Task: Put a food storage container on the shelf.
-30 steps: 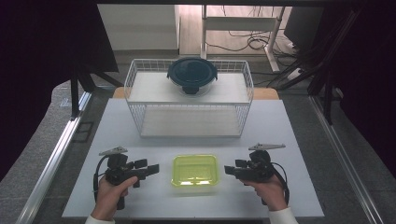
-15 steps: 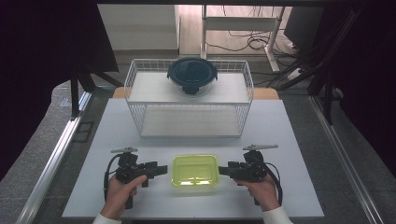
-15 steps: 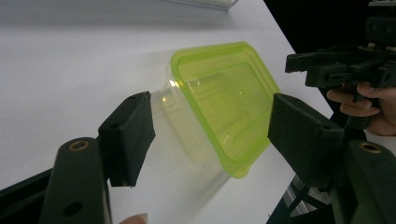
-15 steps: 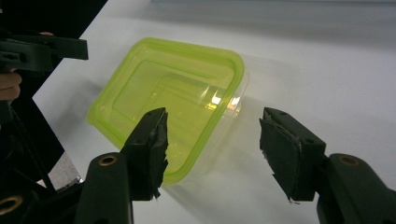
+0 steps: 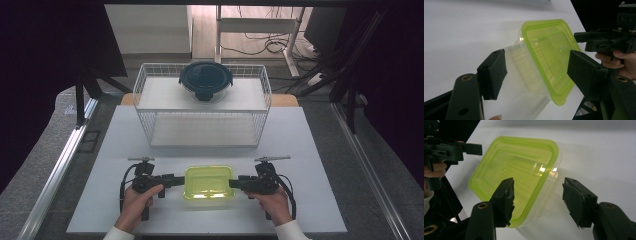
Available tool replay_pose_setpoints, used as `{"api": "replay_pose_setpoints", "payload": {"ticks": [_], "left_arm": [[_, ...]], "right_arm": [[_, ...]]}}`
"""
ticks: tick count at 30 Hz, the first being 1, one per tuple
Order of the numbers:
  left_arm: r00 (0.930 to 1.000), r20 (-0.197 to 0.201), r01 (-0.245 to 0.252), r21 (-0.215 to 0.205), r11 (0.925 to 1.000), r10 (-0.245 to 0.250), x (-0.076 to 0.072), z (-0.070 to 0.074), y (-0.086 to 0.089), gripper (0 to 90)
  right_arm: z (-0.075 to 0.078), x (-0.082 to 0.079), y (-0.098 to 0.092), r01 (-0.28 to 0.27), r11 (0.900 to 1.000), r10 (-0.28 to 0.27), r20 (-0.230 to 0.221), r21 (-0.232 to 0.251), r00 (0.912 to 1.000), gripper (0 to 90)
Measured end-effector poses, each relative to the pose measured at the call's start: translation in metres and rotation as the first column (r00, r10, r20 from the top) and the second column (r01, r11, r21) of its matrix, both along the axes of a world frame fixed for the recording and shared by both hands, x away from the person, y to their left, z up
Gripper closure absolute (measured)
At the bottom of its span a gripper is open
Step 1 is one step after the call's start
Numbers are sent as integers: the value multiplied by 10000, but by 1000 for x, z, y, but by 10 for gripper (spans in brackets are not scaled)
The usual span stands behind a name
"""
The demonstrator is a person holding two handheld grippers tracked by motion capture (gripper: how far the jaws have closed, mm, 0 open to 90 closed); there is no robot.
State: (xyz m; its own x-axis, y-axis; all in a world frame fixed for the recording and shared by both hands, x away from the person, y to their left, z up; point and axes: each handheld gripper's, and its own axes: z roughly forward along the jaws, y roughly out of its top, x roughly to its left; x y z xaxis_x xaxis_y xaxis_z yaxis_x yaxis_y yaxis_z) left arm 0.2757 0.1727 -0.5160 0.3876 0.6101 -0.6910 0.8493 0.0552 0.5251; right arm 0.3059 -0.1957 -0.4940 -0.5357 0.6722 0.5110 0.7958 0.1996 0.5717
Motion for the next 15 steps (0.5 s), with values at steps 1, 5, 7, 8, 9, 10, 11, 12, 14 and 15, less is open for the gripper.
{"api": "replay_pose_setpoints", "payload": {"ticks": [1, 5, 7, 8, 9, 10, 11, 12, 14, 15], "left_arm": [[10000, -67, 48, -11, 10000, -48, 1, -2, 0, 322], [9996, -257, 144, -173, 9997, -148, 3, -8, -3, 364], [9988, -354, 317, -248, 9992, -326, 4, -11, -5, 383], [9984, -424, 371, -338, 9987, -386, 5, -12, -5, 392], [9979, -495, 395, -460, 9982, -417, 5, -14, -6, 399], [9975, -532, 431, -449, 9981, -455, 5, -15, -6, 411], [9974, -568, 426, -457, 9980, -451, 6, -15, -7, 421], [9969, -624, 454, -518, 9976, -486, 6, -16, -7, 435], [9964, -678, 470, -685, 9965, -516, 6, -18, -8, 470], [9953, -809, 470, -785, 9958, -534, 6, -19, -8, 485]], "right_arm": [[-1, 0, 0, 27, 10000, -27, -78, 32, 10000, 425], [-5, 2, 0, 157, 9999, -156, -242, 36, 9996, 453], [-6, 3, 0, 231, 9997, -229, -337, 82, 9992, 469], [-7, 4, 0, 257, 9995, -250, -416, 167, 9988, 476], [-8, 4, -1, 270, 9993, -259, -459, 255, 9986, 481], [-9, 5, -1, 299, 9989, -278, -566, 356, 9980, 485], [-10, 5, -1, 359, 9984, -332, -626, 427, 9975, 493], [-11, 6, -2, 374, 9978, -333, -742, 546, 9967, 503], [-13, 7, -2, 429, 9962, -355, -959, 759, 9948, 523], [-14, 7, -3, 439, 9957, -355, -1015, 813, 9942, 538]]}}
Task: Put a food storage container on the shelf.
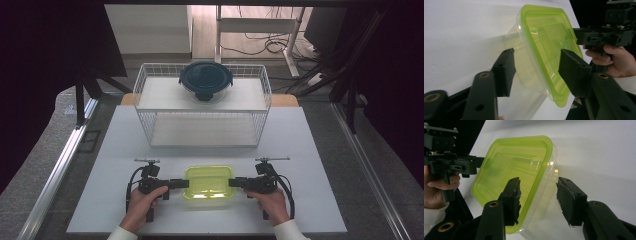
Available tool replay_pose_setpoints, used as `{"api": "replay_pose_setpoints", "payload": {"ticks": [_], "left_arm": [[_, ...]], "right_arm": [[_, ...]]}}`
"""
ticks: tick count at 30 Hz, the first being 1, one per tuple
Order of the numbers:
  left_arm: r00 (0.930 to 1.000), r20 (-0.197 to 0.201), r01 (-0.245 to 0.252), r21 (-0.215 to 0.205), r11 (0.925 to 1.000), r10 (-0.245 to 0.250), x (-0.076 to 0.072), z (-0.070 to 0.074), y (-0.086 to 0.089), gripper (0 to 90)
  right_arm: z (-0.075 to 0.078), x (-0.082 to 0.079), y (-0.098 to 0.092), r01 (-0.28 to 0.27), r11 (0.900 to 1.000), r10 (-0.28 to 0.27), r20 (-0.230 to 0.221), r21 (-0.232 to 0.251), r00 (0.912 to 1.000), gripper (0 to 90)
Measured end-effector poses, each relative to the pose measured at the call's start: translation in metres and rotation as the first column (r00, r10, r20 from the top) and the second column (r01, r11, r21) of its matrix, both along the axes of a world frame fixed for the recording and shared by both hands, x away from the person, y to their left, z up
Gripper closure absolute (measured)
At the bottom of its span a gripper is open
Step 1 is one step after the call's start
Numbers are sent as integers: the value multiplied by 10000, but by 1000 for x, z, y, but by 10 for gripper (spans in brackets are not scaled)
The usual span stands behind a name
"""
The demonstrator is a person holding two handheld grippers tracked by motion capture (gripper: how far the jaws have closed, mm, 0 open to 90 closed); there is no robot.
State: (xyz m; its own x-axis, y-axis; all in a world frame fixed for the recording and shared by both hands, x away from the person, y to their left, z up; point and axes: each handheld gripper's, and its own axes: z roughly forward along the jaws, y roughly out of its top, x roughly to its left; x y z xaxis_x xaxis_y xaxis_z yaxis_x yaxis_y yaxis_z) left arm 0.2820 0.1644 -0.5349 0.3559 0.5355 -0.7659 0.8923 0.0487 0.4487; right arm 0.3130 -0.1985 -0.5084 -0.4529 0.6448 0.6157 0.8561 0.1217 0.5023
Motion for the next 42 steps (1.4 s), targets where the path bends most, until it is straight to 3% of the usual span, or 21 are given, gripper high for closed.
{"api": "replay_pose_setpoints", "payload": {"ticks": [5, 6, 8, 10, 14, 25, 34, 42], "left_arm": [[9992, -369, 157, -721, 9973, -184, 1, -6, -3, 626], [9990, -413, 135, -730, 9972, -166, 0, -6, -4, 646], [9990, -441, -7, -641, 9979, -21, 0, -6, -5, 696], [9985, -538, -66, -746, 9972, 26, -1, -7, -4, 737], [9984, -562, -109, -857, 9963, 61, -2, -7, -3, 753], [10000, -25, 23, -653, 9979, -25, -7, 4, -2, 778], [9994, 344, 125, -680, 9976, -102, -9, 13, 0, 778], [9990, 429, 171, -680, 9975, -142, -10, 16, 0, 779]], "right_arm": [[-3, 1, 2, -130, 9996, 137, -292, 262, 9995, 662], [-2, 0, 3, -116, 9993, 132, -453, 345, 9989, 677], [-3, -1, 4, -76, 10000, 76, -360, 15, 9993, 700], [-3, -1, 2, -64, 9999, 69, -450, 123, 9990, 717], [0, -3, 2, -30, 10000, 33, -408, 77, 9992, 729], [11, -9, 5, -174, 9994, 181, 212, -296, 9996, 772], [20, -13, 5, -278, 9995, 287, 546, -172, 9981, 772], [24, -14, 5, -329, 9994, 332, 617, -57, 9975, 771]]}}
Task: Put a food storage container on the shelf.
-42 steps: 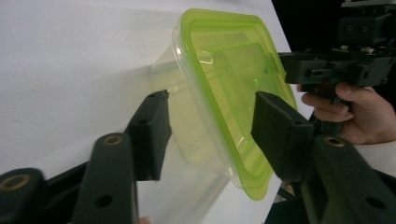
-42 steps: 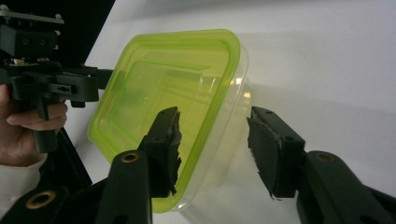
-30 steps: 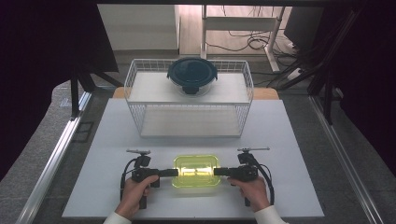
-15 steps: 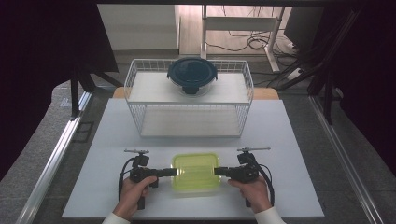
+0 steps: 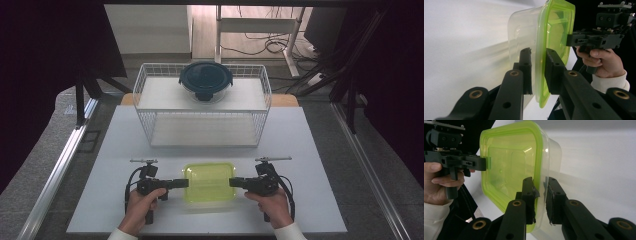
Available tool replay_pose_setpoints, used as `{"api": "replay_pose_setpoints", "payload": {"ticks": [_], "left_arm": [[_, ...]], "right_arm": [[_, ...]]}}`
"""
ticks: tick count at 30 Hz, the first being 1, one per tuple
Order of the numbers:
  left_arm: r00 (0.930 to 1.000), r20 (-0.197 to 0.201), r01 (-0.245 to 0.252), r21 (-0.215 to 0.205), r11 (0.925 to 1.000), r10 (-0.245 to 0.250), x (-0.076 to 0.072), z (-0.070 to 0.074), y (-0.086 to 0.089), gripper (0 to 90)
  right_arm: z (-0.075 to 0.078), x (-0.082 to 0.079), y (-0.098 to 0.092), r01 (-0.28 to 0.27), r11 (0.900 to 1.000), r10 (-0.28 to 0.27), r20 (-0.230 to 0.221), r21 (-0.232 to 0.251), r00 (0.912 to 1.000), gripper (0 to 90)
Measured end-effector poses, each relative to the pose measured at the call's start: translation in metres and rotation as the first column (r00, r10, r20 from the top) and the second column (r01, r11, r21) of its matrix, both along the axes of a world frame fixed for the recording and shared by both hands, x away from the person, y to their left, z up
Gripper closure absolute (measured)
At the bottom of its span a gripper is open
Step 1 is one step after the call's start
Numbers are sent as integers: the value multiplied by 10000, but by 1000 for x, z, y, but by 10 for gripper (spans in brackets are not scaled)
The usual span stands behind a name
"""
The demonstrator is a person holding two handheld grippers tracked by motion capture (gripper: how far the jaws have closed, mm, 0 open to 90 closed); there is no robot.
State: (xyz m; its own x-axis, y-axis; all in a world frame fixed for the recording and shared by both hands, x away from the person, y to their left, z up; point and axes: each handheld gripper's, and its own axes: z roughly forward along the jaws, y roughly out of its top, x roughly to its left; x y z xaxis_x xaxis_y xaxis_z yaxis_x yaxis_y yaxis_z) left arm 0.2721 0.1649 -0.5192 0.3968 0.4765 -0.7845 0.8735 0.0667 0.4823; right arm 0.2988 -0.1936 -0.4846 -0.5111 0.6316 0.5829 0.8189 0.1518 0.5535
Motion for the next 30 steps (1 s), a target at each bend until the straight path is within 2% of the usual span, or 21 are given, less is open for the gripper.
{"api": "replay_pose_setpoints", "payload": {"ticks": [11, 16, 19, 21, 24, 30], "left_arm": [[9997, 230, 126, 71, 9999, -127, -2, 11, -3, 778], [9999, 91, 106, 0, 9999, -106, 1, 14, -5, 778], [9998, 157, 74, 32, 10000, -75, 5, 21, -6, 779], [9997, 243, 70, -98, 9999, -68, 9, 25, -6, 781], [9992, 379, 153, -131, 9998, -148, 15, 34, -6, 780], [9987, 482, 172, -68, 9998, -168, 23, 43, -6, 780]], "right_arm": [[7, -3, -4, -42, 9999, 40, 158, 126, 9999, 772], [11, -3, -6, 13, 10000, -14, 225, 58, 9997, 771], [19, 0, -4, 38, 9999, -34, 250, -156, 9997, 772], [28, 2, -4, 50, 9997, -39, 482, -229, 9988, 771], [37, 5, -6, 69, 9998, -57, 678, -177, 9977, 771], [45, 12, -7, 93, 9999, -89, 790, -47, 9968, 771]]}}
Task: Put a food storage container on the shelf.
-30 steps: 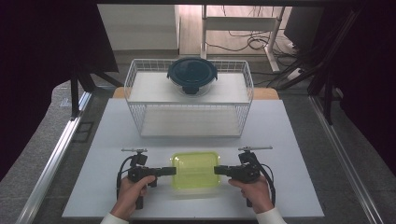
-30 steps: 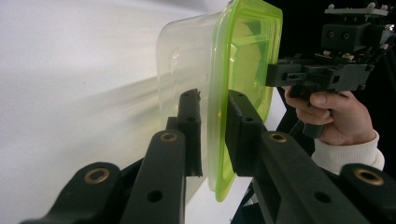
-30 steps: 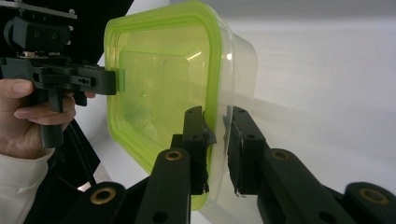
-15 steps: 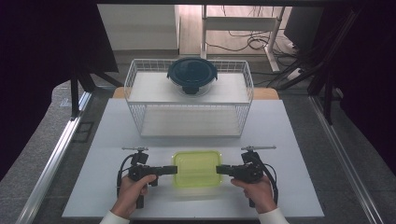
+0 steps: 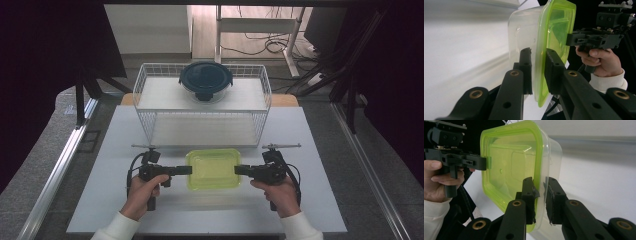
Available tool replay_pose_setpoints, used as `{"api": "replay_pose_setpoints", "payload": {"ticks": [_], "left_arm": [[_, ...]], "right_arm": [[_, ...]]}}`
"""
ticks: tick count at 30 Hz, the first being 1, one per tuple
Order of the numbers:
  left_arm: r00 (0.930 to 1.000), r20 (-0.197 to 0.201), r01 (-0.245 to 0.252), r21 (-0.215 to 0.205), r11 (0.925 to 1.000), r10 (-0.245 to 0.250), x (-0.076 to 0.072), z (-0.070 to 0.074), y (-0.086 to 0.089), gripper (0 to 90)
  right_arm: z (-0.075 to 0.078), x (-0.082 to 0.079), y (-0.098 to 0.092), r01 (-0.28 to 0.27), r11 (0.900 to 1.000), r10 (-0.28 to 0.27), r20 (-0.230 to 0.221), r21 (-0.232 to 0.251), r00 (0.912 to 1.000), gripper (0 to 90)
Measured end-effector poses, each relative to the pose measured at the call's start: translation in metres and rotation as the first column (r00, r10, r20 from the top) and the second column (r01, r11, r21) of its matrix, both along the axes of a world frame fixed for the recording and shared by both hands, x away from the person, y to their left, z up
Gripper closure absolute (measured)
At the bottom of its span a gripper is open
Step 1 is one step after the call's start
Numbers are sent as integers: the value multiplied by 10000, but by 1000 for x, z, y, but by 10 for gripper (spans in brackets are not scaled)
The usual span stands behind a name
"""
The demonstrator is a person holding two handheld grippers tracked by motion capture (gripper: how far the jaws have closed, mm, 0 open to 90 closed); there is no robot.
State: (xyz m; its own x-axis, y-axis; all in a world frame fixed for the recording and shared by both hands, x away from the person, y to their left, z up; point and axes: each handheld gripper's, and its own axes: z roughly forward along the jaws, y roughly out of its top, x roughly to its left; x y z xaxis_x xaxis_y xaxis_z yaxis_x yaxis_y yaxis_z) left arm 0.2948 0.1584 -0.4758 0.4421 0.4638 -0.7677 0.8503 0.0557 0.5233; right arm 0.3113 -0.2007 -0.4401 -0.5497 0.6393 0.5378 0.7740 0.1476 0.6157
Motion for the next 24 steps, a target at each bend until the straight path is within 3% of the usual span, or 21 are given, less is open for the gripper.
{"api": "replay_pose_setpoints", "payload": {"ticks": [9, 24], "left_arm": [[9996, 297, 5, -42, 10000, -4, 3, 19, 6, 781], [9937, 1109, -197, 139, 9997, 180, 8, 66, 23, 782]], "right_arm": [[19, 1, 5, -81, 10000, 79, 409, 46, 9991, 769], [63, 9, 21, -335, 9993, 308, 1282, 188, 9913, 769]]}}
